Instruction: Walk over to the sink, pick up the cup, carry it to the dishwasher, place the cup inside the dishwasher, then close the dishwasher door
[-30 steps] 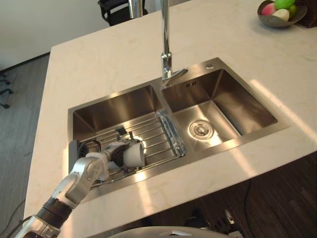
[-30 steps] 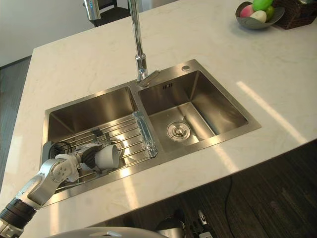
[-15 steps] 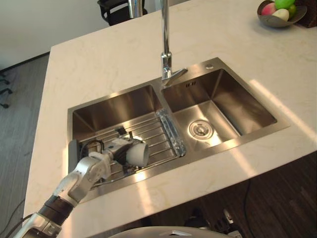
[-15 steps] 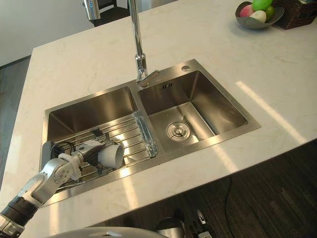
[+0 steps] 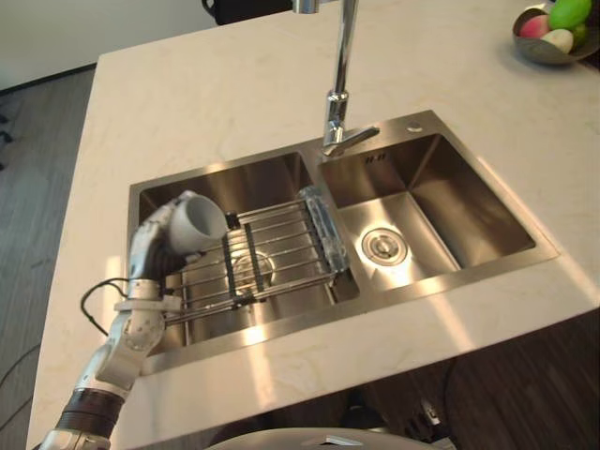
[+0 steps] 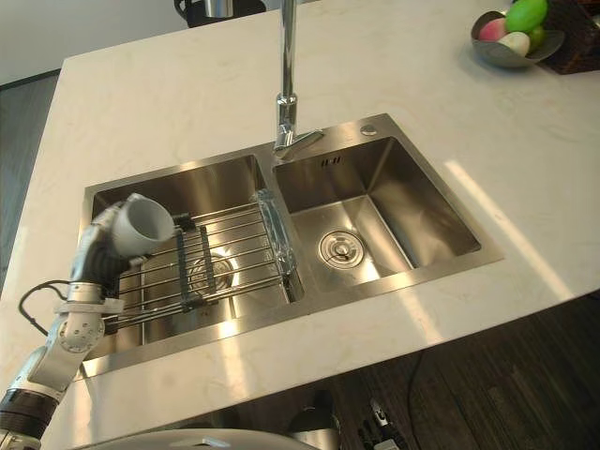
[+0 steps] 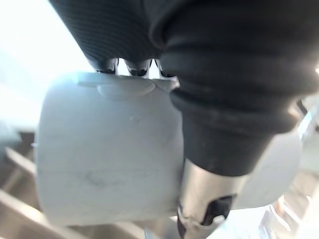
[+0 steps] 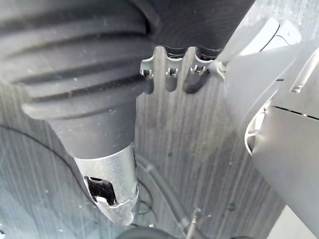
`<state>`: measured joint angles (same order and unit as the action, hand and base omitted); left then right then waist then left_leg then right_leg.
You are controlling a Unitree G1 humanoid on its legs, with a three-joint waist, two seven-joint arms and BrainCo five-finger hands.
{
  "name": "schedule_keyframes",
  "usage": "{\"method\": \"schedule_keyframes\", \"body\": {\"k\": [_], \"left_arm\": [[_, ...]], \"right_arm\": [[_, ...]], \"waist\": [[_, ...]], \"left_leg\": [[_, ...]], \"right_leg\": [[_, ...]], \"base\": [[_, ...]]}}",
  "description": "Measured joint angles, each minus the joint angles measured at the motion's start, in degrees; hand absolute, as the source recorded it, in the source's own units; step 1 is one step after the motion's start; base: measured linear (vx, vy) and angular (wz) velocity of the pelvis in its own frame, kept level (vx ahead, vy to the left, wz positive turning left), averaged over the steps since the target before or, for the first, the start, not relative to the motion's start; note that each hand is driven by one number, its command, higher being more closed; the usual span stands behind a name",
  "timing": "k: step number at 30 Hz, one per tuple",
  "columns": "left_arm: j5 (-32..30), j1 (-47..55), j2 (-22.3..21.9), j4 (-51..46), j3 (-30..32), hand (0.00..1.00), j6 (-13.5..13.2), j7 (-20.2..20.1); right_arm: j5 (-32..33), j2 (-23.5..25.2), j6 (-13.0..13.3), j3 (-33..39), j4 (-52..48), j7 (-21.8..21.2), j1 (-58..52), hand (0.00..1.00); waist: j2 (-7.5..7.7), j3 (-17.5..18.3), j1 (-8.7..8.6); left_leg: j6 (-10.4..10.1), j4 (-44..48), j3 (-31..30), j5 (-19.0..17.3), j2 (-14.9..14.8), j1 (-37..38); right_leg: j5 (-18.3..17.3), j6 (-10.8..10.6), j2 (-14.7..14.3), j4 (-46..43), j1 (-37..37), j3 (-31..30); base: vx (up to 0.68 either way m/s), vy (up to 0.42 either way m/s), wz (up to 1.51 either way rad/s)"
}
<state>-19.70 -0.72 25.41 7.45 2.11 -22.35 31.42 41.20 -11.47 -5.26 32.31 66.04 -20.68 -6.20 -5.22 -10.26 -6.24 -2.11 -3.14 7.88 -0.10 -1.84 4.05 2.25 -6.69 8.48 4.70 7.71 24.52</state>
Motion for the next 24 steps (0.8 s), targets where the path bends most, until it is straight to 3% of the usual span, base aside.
{"method": "schedule_keyframes", "body": {"k": [3, 7, 13, 18, 19, 20, 21, 22, 24], "left_arm": [[3.66, 1.36, -3.12, -0.02, 7.74, 1.0, -5.02, 5.14], [3.7, 2.81, -4.95, -0.11, 11.34, 1.0, -10.35, 8.34], [5.49, 4.61, -9.96, -0.6, 16.12, 1.0, -11.42, 8.6], [7.15, 7.84, -14.53, -1.74, 22.11, 1.0, -10.92, 12.36], [7.11, 8.13, -15.39, -1.73, 22.74, 1.0, -10.7, 12.82], [7.08, 9.11, -16.95, -1.71, 23.32, 1.0, -10.1, 14.25], [7.01, 10.62, -17.76, -1.62, 23.11, 1.0, -9.78, 14.77], [7.02, 10.95, -18.13, -1.04, 21.35, 1.0, -9.75, 14.61], [7.05, 11.08, -17.85, -0.95, 19.37, 1.0, -10.54, 14.23]], "right_arm": [[-3.06, 0.57, 0.01, 0.86, -0.91, 0.0, -0.08, 0.0], [-8.51, 2.22, 0.07, 2.14, -2.3, -0.03, -0.3, 0.0], [-13.8, 3.24, 0.12, 1.27, -4.4, -0.01, -0.68, 0.0], [-16.98, 4.48, 0.34, -2.06, -4.33, 0.27, -1.19, 0.0], [-17.09, 4.43, 0.65, -2.45, -4.34, 0.54, -1.23, 0.0], [-17.54, 4.25, 1.45, -2.53, -4.41, 1.4, -1.39, 0.0], [-17.47, 4.11, 2.0, -2.58, -4.66, 2.34, -1.85, 0.0], [-16.27, 3.91, 2.23, -3.11, -6.5, 2.74, -2.94, 0.0], [-13.83, 4.42, 1.93, -7.38, -7.33, 3.99, -5.3, 0.0]], "waist": [[0.03, 0.04, 1.36], [0.5, 0.28, 3.21], [1.07, 0.64, 4.42], [1.73, 2.26, 6.38], [1.54, 2.43, 6.65], [1.67, 2.46, 6.98], [2.68, 2.43, 7.06], [3.41, 2.46, 6.95], [4.9, 2.7, 6.84]], "left_leg": [[0.13, 0.04, -0.57, 0.16, 0.24, 0.06], [0.21, 0.02, -1.99, 0.68, 0.4, 0.02], [0.45, -0.19, -4.97, 1.75, 0.93, -0.13], [0.23, -1.09, -8.41, 2.39, 1.49, -1.27], [0.3, -1.13, -8.95, 2.34, 1.57, -1.64], [0.37, -1.03, -10.76, 2.31, 2.46, -2.77], [0.95, -0.62, -13.84, 2.6, 4.16, -3.09], [1.29, 1.3, -17.72, 2.61, 5.9, -4.05], [1.51, 3.48, -23.92, 2.29, 8.04, -5.06]], "right_leg": [[0.0, 0.0, 0.14, 0.02, 0.28, 0.9], [-0.01, 0.01, 0.23, 0.23, 1.0, 2.12], [-0.1, -0.05, 0.39, 0.36, 2.46, 5.29], [-2.07, 0.04, 1.08, -1.22, 2.78, 9.28], [-3.29, 0.0, 1.61, -3.41, 2.02, 9.52], [-8.32, -0.41, 4.51, -13.06, -0.82, 10.23], [-12.1, 0.85, 8.14, -23.6, -3.61, 8.15], [-13.2, 4.41, 10.35, -34.46, -7.21, 0.64], [-12.03, 7.11, 9.55, -45.09, -11.36, -11.86]], "base": [[-0.04, -0.003, 0.14], [-0.06, -0.006, 0.18], [-0.07, -0.003, 0.25], [-0.01, -0.003, 0.38], [0.0, 0.03, 0.55], [0.01, 0.028, 0.95], [0.02, -0.011, 1.69], [0.05, -0.024, 1.79], [0.1, -0.126, 2.16]]}}
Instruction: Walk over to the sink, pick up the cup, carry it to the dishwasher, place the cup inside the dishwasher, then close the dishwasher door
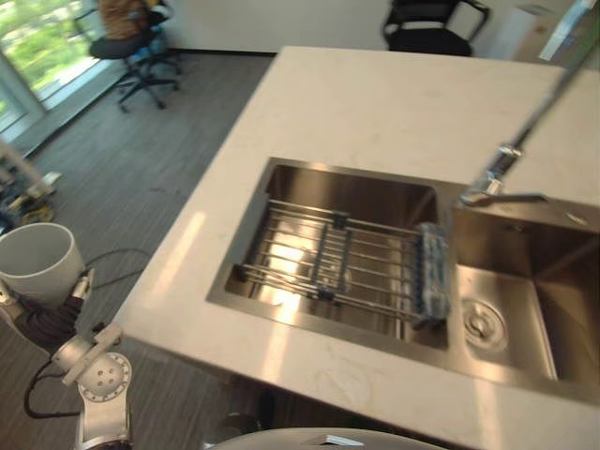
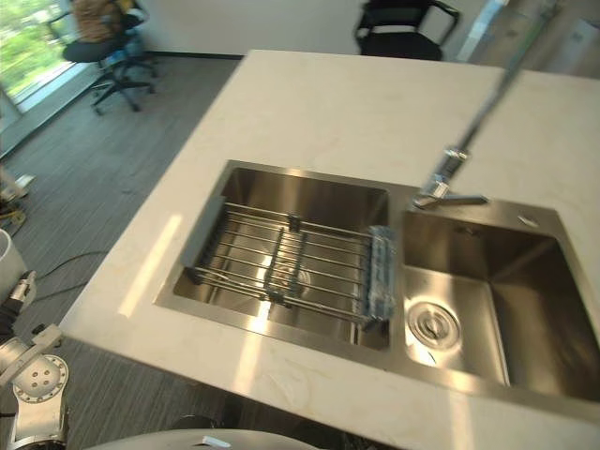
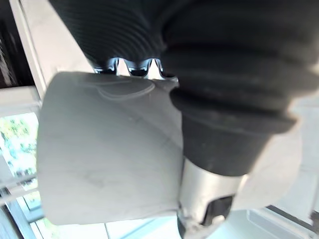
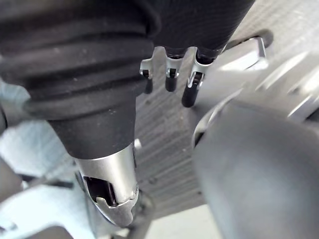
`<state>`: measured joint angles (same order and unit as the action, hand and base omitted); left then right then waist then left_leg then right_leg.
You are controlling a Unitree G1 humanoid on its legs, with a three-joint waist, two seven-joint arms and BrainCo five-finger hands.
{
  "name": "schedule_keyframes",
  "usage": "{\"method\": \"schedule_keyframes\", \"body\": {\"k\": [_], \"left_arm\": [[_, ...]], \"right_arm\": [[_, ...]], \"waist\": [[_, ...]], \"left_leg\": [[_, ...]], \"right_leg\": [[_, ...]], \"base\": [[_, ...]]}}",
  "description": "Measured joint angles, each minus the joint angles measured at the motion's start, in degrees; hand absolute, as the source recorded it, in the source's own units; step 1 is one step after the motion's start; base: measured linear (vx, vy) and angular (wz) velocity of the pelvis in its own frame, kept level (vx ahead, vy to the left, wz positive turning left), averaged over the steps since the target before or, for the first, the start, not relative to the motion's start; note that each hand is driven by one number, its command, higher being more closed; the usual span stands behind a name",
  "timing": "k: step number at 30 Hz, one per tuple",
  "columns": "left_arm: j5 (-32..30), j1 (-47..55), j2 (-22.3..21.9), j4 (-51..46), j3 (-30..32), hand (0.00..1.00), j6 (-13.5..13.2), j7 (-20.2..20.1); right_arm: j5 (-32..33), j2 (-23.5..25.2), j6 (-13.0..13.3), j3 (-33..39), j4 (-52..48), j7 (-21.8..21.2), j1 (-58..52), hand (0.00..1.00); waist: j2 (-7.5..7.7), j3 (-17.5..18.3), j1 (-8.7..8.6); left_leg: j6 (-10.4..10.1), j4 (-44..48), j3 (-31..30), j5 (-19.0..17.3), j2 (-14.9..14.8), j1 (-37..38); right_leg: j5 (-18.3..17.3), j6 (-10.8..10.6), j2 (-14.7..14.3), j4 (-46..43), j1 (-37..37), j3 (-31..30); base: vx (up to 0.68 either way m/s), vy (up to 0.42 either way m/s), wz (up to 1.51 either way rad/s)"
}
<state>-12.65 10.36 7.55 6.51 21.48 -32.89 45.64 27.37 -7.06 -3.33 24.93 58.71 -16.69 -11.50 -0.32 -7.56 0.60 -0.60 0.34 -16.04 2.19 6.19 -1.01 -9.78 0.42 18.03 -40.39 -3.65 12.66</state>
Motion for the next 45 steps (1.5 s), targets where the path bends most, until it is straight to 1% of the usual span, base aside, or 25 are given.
{"method": "schedule_keyframes", "body": {"k": [3, 5, 6, 7, 8, 10, 12, 14, 16, 17, 18, 19, 20, 21, 22, 24, 25, 26, 28, 31, 34, 36, 39, 42, 45], "left_arm": [[0.74, 0.41, 0.23, 2.18, 0.9, 1.0, -0.71, 0.04], [1.06, 0.42, -1.11, 1.64, -0.08, 1.0, -0.7, -0.53], [1.23, 0.49, -2.4, -0.11, -0.49, 1.0, -0.7, -1.28], [1.22, 0.46, -2.38, -1.37, -0.87, 1.0, -0.63, -1.81], [1.15, 0.04, -2.2, -1.42, -0.97, 1.0, -0.32, -2.8], [0.5, 0.18, -2.74, -1.23, -2.39, 1.0, 0.45, -5.17], [0.06, 0.24, -2.47, -1.4, -2.81, 1.0, 0.4, -7.02], [0.17, -0.26, -0.13, -3.2, -3.92, 1.0, 0.18, -9.51], [1.43, -0.55, 1.3, -4.3, -3.88, 1.0, -0.93, -11.32], [2.54, -0.44, 1.64, -5.2, -3.84, 1.0, -1.11, -12.64], [3.19, 0.08, 1.76, -5.31, -4.02, 1.0, -1.25, -13.32], [4.31, -1.83, 2.28, -2.9, -4.64, 1.0, -1.13, -15.55], [5.05, -3.35, 1.82, -1.96, -4.61, 1.0, -0.72, -16.8], [6.69, -5.74, 1.08, -0.98, -4.56, 1.0, -0.71, -19.07], [9.0, -6.35, 1.14, -1.0, -4.59, 1.0, -0.76, -20.69], [12.35, -6.28, 1.39, -1.01, -5.48, 1.0, -0.65, -22.68], [13.45, -6.49, 1.46, -1.25, -6.86, 1.0, -0.66, -24.65], [13.74, -6.55, 1.44, -1.26, -7.81, 1.0, -0.6, -25.53], [14.78, -6.07, 1.55, -1.33, -11.23, 1.0, 2.44, -29.88], [14.67, -5.08, 1.6, -1.08, -17.37, 1.0, 8.21, -33.11], [14.57, -5.24, 1.61, 1.1, -22.82, 1.0, 10.72, -34.33], [14.6, -5.3, 2.06, 2.38, -24.68, 1.0, 11.32, -34.93], [14.64, -8.81, 4.54, 5.8, -29.17, 1.0, 11.25, -36.43], [14.66, -8.52, 4.9, 5.8, -29.11, 1.0, 10.29, -35.64], [14.63, -8.55, 4.94, 5.8, -28.31, 1.0, 10.33, -29.21]], "right_arm": [[3.13, 4.24, -0.14, -4.45, 1.0, 0.93, -4.08, 0.0], [4.09, 4.7, -0.15, -6.4, 0.65, 0.89, -4.65, 0.0], [4.14, 4.01, 0.09, -6.99, -0.02, 0.62, -4.96, 0.0], [3.97, 3.01, -0.97, -7.32, 0.58, 1.02, -4.01, 0.0], [3.7, 1.93, -2.03, -8.0, 1.13, 1.49, -2.46, 0.0], [3.87, 0.45, -1.86, -7.67, 0.66, 1.93, -2.47, 0.0], [3.86, 0.16, -1.99, -7.1, 0.59, 1.96, -2.39, 0.0], [3.81, -0.01, -2.62, -6.72, 0.81, 2.32, -1.53, 0.0], [3.7, -0.18, -3.2, -6.74, 0.82, 2.93, -1.07, 0.0], [3.69, -0.67, -3.08, -6.54, 0.64, 2.94, -1.48, 0.0], [3.7, -1.5, -3.04, -6.0, 0.38, 2.69, -1.7, 0.0], [3.56, -1.26, -3.61, -4.33, 1.28, 2.56, -0.05, 0.0], [3.62, -1.15, -3.58, -3.82, 1.54, 2.31, 0.39, 0.0], [3.74, -0.21, -2.73, -3.56, 1.54, 1.78, 0.83, 0.0], [3.7, -0.39, -2.7, -3.32, 2.11, 1.8, 1.99, 0.0], [3.65, -1.37, -2.64, -2.42, 2.15, 1.79, 2.56, 0.0], [3.5, -2.79, -2.67, -2.0, 2.92, 1.92, 2.74, 0.0], [3.02, -3.59, -2.69, -1.38, 3.07, 1.97, 3.05, 0.0], [1.31, -4.58, -3.02, -1.11, 3.98, 1.94, 3.02, 0.0], [0.27, -4.56, -3.11, -1.15, 5.2, 1.74, 3.89, 0.0], [0.91, -3.97, -3.21, 0.06, 5.05, 1.84, 3.98, 0.0], [2.3, -2.84, -3.16, 0.2, 4.97, 1.91, 3.81, 0.0], [5.23, -0.45, -3.11, 0.74, 3.76, -0.45, 1.93, 0.0], [6.52, 0.24, -3.12, 0.39, 3.04, -1.44, -0.38, 0.0], [6.29, -0.16, -3.09, -1.2, 2.95, -2.32, -0.39, 0.0]], "waist": [[3.41, 1.57, 1.41], [3.05, 1.24, 1.22], [1.33, 0.16, 1.51], [0.7, -0.6, 2.18], [-0.24, -2.06, 2.6], [-2.88, -3.15, 0.3], [-3.41, -3.15, -0.32], [-3.32, -3.01, -0.76], [-2.39, -2.39, -0.3], [-4.27, -1.0, 0.58], [-4.89, -0.68, 0.53], [-4.56, -0.78, -0.57], [-3.98, -0.29, -2.06], [-3.32, -0.08, -4.63], [-1.86, -0.06, -3.51], [-1.43, -0.11, -3.27], [-2.82, 0.29, -3.08], [-4.09, 0.47, -2.94], [-5.63, 1.08, -3.34], [-5.39, 1.53, -4.01], [-5.43, 1.37, -4.35], [-4.85, 1.06, -4.87], [-4.52, 0.8, -8.05], [-3.86, 0.5, -5.91], [-3.19, 0.39, -5.77]], "left_leg": [[-1.25, 1.69, -7.44, 2.55, 3.11, -2.46], [-1.27, 6.04, -3.69, 3.31, 5.51, -7.05], [-0.42, 7.55, 1.74, 3.98, 5.53, -9.44], [0.17, 7.28, 5.45, 2.42, 4.79, -10.82], [-1.07, 9.17, 13.69, 0.24, 1.75, -12.92], [-1.83, 9.24, 22.78, -1.01, -3.43, -13.91], [-1.37, 7.27, 28.06, -1.28, -5.45, -14.11], [3.32, 13.14, 34.0, -1.73, -7.59, -16.77], [4.49, 21.53, 36.78, -3.9, -10.59, -17.76], [7.81, 24.87, 39.2, -4.01, -15.24, -16.37], [1.96, 22.75, 39.27, -3.18, -15.38, -15.37], [2.81, 13.38, 34.75, 3.05, -9.92, -14.38], [0.45, 5.44, 33.1, 8.01, -7.77, -12.51], [6.02, 7.33, 39.02, 4.59, -6.97, -12.42], [6.25, 17.13, 44.72, -1.89, -10.15, -11.09], [3.45, 21.7, 47.4, -3.64, -14.76, -6.04], [-1.72, 17.98, 45.04, -2.9, -14.65, -3.01], [-2.63, 16.48, 44.07, -2.83, -13.47, -2.62], [-2.78, 12.02, 43.72, -2.35, -11.47, -1.48], [-1.67, 5.05, 42.63, 0.46, -9.13, -0.52], [-0.96, 1.23, 41.04, 3.19, -8.62, -0.74], [-0.51, -2.14, 39.6, 5.21, -7.73, 0.0], [0.88, -4.81, 31.66, 8.25, -6.63, -1.03], [0.57, -5.05, 30.28, 8.13, -6.7, -0.92], [0.36, -5.2, 30.55, 7.95, -7.45, -0.96]], "right_leg": [[-7.42, -2.15, -3.92, -4.51, -1.02, -10.9], [-11.32, -1.57, -5.1, 0.51, 0.96, -11.44], [-13.81, -2.42, -5.65, 4.87, 3.4, -10.81], [-16.11, -3.02, -5.73, 7.28, 4.26, -9.41], [-18.55, -5.37, -5.6, 10.19, 5.95, -7.1], [-17.88, -5.02, -6.44, 10.02, 7.15, -1.23], [-17.19, -4.18, -5.47, 9.65, 7.18, 2.41], [-15.77, -4.29, -3.27, 9.17, 6.23, 8.31], [-14.31, -5.02, -0.92, 8.99, 5.17, 11.07], [-14.14, -4.55, -1.25, 5.79, 3.83, 13.34], [-15.11, -3.76, -1.54, 3.32, 2.41, 12.93], [-19.17, -1.36, -3.65, 2.67, -0.67, 9.52], [-18.77, 0.61, -5.88, 5.01, -1.8, 9.53], [-14.04, -0.45, -3.8, 6.0, -2.47, 11.76], [-13.34, -0.69, 0.48, 4.02, -3.41, 14.19], [-12.28, -2.63, 4.29, 3.92, -3.12, 15.24], [-12.66, -5.06, 5.54, 4.17, -2.95, 14.85], [-12.25, -5.82, 6.1, 4.5, -2.76, 14.94], [-9.3, -7.2, 5.49, 8.88, -0.89, 15.17], [-5.98, -7.9, 4.76, 12.69, -0.28, 16.28], [-2.41, -8.05, 2.99, 17.18, 0.86, 18.23], [-1.59, -8.0, 2.1, 18.36, 1.8, 18.32], [-4.87, -5.78, -4.62, 19.32, 1.7, 6.34], [-4.63, -5.86, -5.68, 20.63, 2.7, 5.38], [-3.1, -5.84, -7.08, 23.65, 3.75, 5.17]], "base": [[0.08, -0.224, 1.8], [-0.08, -0.137, 1.51], [-0.15, -0.006, 0.9], [-0.29, -0.048, 0.79], [-0.31, -0.099, 0.61], [-0.45, -0.157, 1.2], [-0.36, -0.031, 1.2], [-0.26, 0.076, 1.25], [-0.13, 0.11, 0.87], [-0.07, 0.091, 0.76], [-0.11, 0.052, 1.16], [-0.14, -0.002, 1.42], [-0.2, 0.04, 2.54], [-0.14, 0.048, 2.19], [-0.11, 0.055, 1.84], [-0.1, 0.11, 0.89], [-0.13, 0.231, 0.8], [-0.15, 0.313, 0.61], [-0.09, 0.257, 0.42], [-0.08, 0.173, 0.3], [-0.08, 0.102, 0.21], [-0.07, 0.069, 0.53], [-0.11, -0.061, 1.32], [-0.04, -0.027, 0.25], [0.0, -0.006, -0.1]]}}
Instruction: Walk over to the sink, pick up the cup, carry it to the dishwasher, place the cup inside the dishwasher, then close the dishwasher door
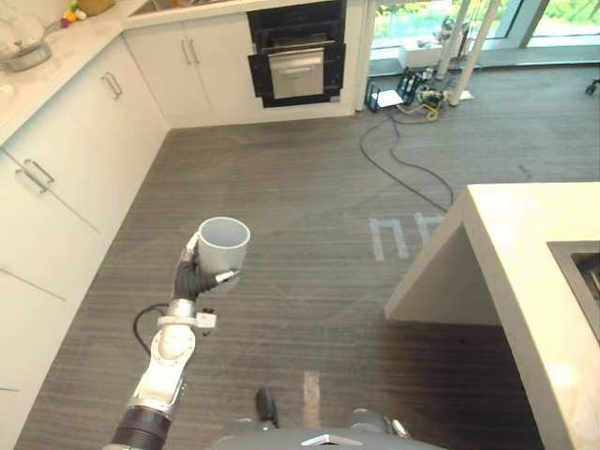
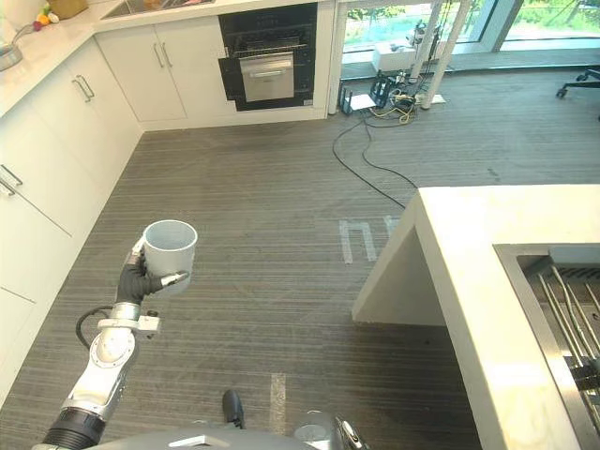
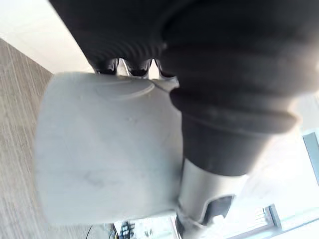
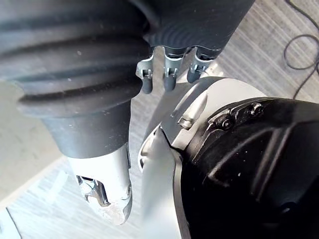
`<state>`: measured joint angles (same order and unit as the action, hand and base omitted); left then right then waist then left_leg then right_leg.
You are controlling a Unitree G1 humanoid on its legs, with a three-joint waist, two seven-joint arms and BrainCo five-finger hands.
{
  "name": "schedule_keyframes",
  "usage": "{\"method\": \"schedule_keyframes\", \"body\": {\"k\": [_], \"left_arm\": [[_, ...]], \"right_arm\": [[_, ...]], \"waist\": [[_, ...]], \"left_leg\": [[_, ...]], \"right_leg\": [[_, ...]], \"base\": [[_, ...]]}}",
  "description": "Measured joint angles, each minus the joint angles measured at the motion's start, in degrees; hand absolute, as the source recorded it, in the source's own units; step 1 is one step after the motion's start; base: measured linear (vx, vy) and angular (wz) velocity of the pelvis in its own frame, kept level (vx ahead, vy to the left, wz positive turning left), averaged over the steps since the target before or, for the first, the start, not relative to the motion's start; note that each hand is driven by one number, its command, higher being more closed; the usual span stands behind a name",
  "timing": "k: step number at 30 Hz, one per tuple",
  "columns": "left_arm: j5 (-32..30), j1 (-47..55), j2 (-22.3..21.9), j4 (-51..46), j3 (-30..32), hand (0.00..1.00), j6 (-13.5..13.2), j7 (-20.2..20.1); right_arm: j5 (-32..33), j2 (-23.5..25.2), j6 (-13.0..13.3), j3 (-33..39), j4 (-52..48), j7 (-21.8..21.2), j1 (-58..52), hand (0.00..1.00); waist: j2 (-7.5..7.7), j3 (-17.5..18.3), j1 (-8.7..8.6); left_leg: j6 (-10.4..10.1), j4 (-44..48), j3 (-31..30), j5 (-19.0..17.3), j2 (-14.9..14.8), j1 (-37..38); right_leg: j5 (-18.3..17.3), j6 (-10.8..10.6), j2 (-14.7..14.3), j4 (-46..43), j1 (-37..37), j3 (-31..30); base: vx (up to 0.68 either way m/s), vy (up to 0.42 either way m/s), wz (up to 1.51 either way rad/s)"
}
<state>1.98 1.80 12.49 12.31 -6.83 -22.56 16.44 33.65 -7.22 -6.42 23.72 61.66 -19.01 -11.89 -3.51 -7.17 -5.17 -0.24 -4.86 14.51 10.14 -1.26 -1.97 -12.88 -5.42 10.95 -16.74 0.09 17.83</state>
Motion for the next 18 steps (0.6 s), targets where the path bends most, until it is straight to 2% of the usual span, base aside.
{"method": "schedule_keyframes", "body": {"k": [1, 2, 4, 7, 10, 15, 16, 18], "left_arm": [[0.01, -0.17, 0.0, 0.0, 0.08, 1.0, 0.0, 2.56], [0.03, -0.32, 0.0, 0.0, 0.11, 1.0, 0.0, 3.49], [0.03, -0.71, -0.02, -0.01, 0.09, 1.0, -0.07, 6.46], [-0.88, -0.73, -0.04, -0.2, 0.1, 1.0, -0.07, 9.85], [-2.24, -1.28, -0.04, -0.51, 0.09, 1.0, -0.07, 13.48], [-2.3, -2.37, -0.04, -0.61, 0.03, 1.0, -0.28, 16.5], [-4.43, -2.76, -0.15, -2.51, -0.13, 1.0, -0.57, 18.26], [-4.43, -2.75, -0.15, -2.51, -0.13, 1.0, -0.57, 18.26]], "right_arm": [[-0.24, 0.06, 0.04, -0.68, 0.0, -0.4, 0.0, 0.0], [-0.24, 0.12, 0.03, -0.94, -0.03, -0.59, 0.01, 0.0], [-0.2, 0.56, 0.01, -1.1, -0.07, -1.1, 0.32, 0.0], [-0.06, 1.13, 0.01, -1.12, -0.1, -1.03, 0.74, 0.0], [-0.3, 1.09, 0.0, -1.12, -0.16, -1.07, 0.85, 0.0], [-0.3, 1.12, 0.02, -1.23, -0.13, -1.95, 0.94, 0.0], [-0.4, 0.98, 0.01, -3.39, -0.12, -4.13, 0.81, 0.0], [-0.4, 0.98, 0.01, -3.39, -0.12, -4.13, 0.81, 0.0]], "waist": [[0.26, 0.02, -0.02], [0.31, 0.04, -0.03], [1.63, -0.23, -0.1], [2.83, -0.08, 0.11], [2.94, -0.06, 0.28], [3.27, -0.07, 0.28], [4.48, 0.71, 0.34], [4.47, 0.71, 0.34]], "left_leg": [[-0.12, -0.01, 0.23, -0.1, -0.19, -0.03], [-0.17, -0.01, 0.26, -0.13, -0.25, -0.04], [-0.14, -0.02, 0.28, -0.12, -0.36, -0.29], [-0.3, 0.0, 0.85, -0.51, -0.32, 0.0], [-0.58, -0.01, 1.22, -0.83, -0.12, 0.21], [-1.22, -0.07, 1.32, -1.29, -0.52, 1.24], [-1.59, -0.11, 1.11, -1.49, -1.61, 1.6], [-1.59, -0.11, 1.11, -1.49, -1.61, 1.6]], "right_leg": [[0.43, 0.07, -0.26, 0.89, 0.18, -0.06], [0.65, 0.07, -0.37, 1.28, 0.34, -0.06], [1.2, -0.09, -0.97, 2.58, 0.64, -0.16], [2.51, -0.47, -1.36, 4.7, 1.68, -0.68], [3.21, -0.4, -1.62, 6.12, 2.38, -1.91], [4.39, 0.33, -2.68, 7.93, 3.94, -3.2], [3.86, 1.03, -4.01, 9.57, 5.03, -3.23], [3.85, 1.04, -4.02, 9.58, 5.04, -3.23]], "base": [[0.03, -0.008, -0.1], [0.05, -0.013, -0.08], [0.06, -0.022, -0.02], [0.1, -0.016, -0.07], [0.08, 0.006, -0.03], [0.04, 0.002, -0.02], [0.0, 0.0, 0.0], [0.0, 0.0, 0.0]]}}
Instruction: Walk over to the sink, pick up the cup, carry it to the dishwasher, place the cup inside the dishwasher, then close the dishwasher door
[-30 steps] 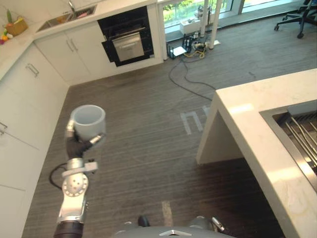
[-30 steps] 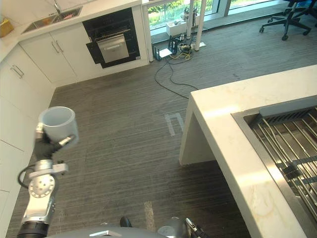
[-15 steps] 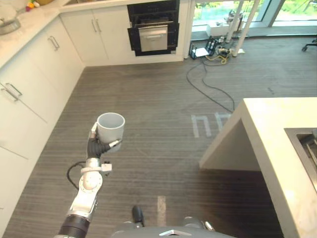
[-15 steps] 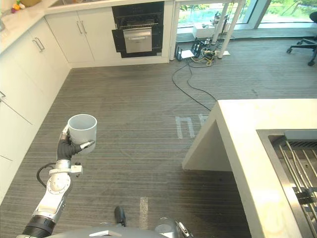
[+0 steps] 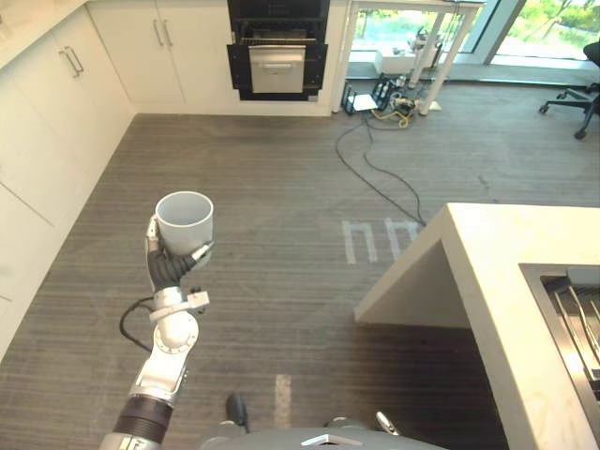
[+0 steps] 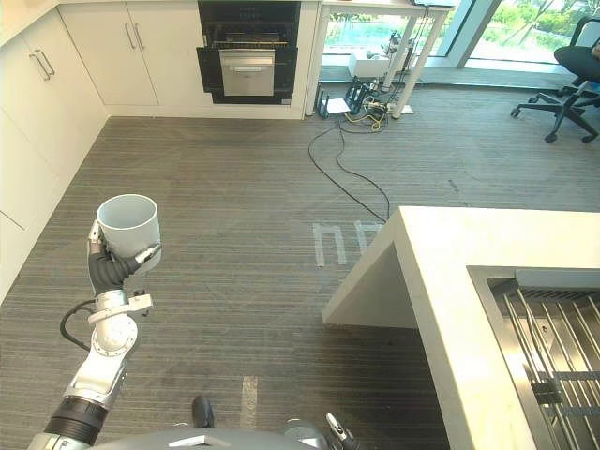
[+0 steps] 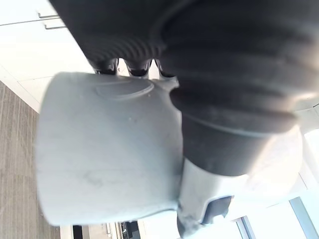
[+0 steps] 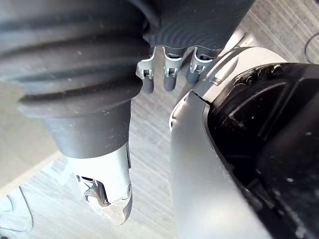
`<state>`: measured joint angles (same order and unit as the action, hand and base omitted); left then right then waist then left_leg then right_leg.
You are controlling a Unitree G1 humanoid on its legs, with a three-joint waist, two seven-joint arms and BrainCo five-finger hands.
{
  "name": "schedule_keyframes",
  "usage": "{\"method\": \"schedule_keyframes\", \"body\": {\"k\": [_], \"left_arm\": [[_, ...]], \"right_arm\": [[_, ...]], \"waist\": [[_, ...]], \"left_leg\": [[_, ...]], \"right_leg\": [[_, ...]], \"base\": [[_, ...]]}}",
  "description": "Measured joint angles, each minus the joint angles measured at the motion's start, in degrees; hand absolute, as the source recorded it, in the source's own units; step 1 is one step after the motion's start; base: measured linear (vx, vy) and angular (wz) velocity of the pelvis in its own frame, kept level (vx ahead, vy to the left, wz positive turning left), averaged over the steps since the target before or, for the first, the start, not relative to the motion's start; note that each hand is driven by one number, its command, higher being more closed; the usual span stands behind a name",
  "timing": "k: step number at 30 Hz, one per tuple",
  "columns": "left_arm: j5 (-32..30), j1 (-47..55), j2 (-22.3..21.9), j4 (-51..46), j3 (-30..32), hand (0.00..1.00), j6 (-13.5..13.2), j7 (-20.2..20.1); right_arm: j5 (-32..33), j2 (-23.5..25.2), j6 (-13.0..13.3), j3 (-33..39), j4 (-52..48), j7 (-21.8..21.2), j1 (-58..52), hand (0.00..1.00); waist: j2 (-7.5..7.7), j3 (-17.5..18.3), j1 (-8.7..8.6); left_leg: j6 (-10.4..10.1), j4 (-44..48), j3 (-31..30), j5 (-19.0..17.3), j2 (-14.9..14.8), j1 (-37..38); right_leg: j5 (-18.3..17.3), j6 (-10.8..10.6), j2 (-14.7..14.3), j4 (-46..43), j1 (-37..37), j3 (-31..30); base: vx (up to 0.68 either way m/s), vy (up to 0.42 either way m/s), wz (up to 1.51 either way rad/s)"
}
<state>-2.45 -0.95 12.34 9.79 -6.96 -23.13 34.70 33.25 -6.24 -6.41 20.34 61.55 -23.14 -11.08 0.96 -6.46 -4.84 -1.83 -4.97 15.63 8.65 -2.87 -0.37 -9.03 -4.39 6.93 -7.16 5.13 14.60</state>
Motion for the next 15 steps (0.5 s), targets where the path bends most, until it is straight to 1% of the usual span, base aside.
{"method": "schedule_keyframes", "body": {"k": [3, 6, 7, 8, 9, 10, 11, 13, 14, 15], "left_arm": [[0.04, 0.0, 0.0, 0.09, 0.08, 1.0, 0.0, -0.08], [1.97, 0.0, -0.12, 1.56, 0.17, 1.0, -0.02, -3.36], [3.71, -0.02, -0.3, 2.76, 0.19, 1.0, -0.07, -5.31], [4.9, -0.02, -0.42, 3.34, 0.22, 1.0, -0.07, -6.32], [7.19, -0.02, -0.77, 4.72, 0.29, 1.0, -0.06, -8.41], [9.78, -0.02, -1.4, 5.9, 0.32, 1.0, -0.06, -11.47], [10.96, -0.02, -1.81, 6.3, 0.32, 1.0, -0.06, -13.05], [14.78, 0.09, -3.7, 6.71, 0.2, 1.0, 0.19, -17.76], [15.72, 0.08, -4.03, 6.6, 0.21, 1.0, 0.28, -18.48], [16.9, 0.05, -4.34, 6.31, 0.23, 1.0, 0.53, -19.5]], "right_arm": [[0.01, 0.0, 0.0, 0.01, 0.0, -0.02, -0.02, 0.0], [0.07, 0.01, 0.01, 0.02, 0.03, -0.04, -0.25, 0.0], [0.13, -0.04, 0.04, 0.1, 0.03, -0.04, -0.36, 0.0], [0.2, -0.07, 0.07, 0.11, 0.03, -0.04, -0.38, 0.0], [0.35, -0.05, 0.18, 0.24, 0.02, -0.03, -0.43, 0.0], [0.51, 0.02, 0.49, 0.38, -0.02, 0.21, -0.57, 0.0], [0.61, 0.09, 0.61, 0.47, -0.02, 0.68, -0.63, 0.0], [0.73, 0.29, 1.15, 0.67, -0.04, 3.48, -0.66, 0.0], [0.49, 0.37, 1.11, 0.73, -0.04, 4.26, -0.63, 0.0], [-0.06, 0.75, 0.98, 1.21, -0.06, 6.01, -0.63, 0.0]], "waist": [[-0.01, 0.0, -0.14], [-0.21, 0.03, -0.55], [-0.44, 0.16, -0.95], [-0.56, 0.12, -1.21], [-0.81, 0.15, -1.54], [-1.08, 0.11, -1.75], [-1.22, 0.03, -1.76], [-1.93, -0.39, -1.75], [-2.09, -0.48, -1.78], [-2.22, -0.51, -1.77]], "left_leg": [[-0.02, 0.02, 0.16, -0.01, -0.08, 0.04], [-0.09, 0.03, 0.49, 0.05, -0.16, 0.4], [-0.13, 0.03, 0.69, 0.08, -0.21, 0.43], [-0.22, 0.03, 0.7, 0.14, -0.22, 0.47], [-0.3, 0.03, 0.7, 0.2, -0.24, 0.48], [-0.36, 0.05, 0.65, 0.24, -0.27, 0.47], [-0.38, 0.05, 0.6, 0.26, -0.29, 0.47], [-0.39, 0.06, 0.47, 0.26, -0.25, 0.5], [-0.37, 0.16, 0.46, 0.24, -0.18, 0.55], [0.23, 0.41, 0.59, -0.2, 0.11, 0.75]], "right_leg": [[0.01, 0.0, -0.11, 0.22, 0.01, -0.23], [0.46, 0.06, -0.41, 1.43, 1.07, 0.06], [0.64, 0.04, -0.5, 1.94, 1.31, 0.27], [0.76, 0.06, -0.55, 2.12, 1.53, 0.43], [0.96, 0.03, -0.63, 2.55, 1.8, 0.65], [1.03, 0.02, -0.69, 2.71, 1.86, 0.71], [1.04, 0.02, -0.71, 2.72, 1.86, 0.74], [0.91, 0.05, -0.44, 2.3, 1.85, 1.45], [0.63, 0.07, -0.11, 1.95, 1.79, 1.63], [-0.55, -0.13, 0.6, 0.36, 1.21, 1.88]], "base": [[0.0, 0.0, -0.01], [0.0, -0.001, 0.02], [-0.01, -0.003, 0.05], [-0.01, -0.01, 0.03], [0.0, 0.0, 0.0], [0.0, 0.0, 0.0], [0.0, 0.0, 0.0], [-0.02, 0.0, 0.04], [-0.02, 0.025, 0.06], [-0.02, 0.042, 0.09]]}}
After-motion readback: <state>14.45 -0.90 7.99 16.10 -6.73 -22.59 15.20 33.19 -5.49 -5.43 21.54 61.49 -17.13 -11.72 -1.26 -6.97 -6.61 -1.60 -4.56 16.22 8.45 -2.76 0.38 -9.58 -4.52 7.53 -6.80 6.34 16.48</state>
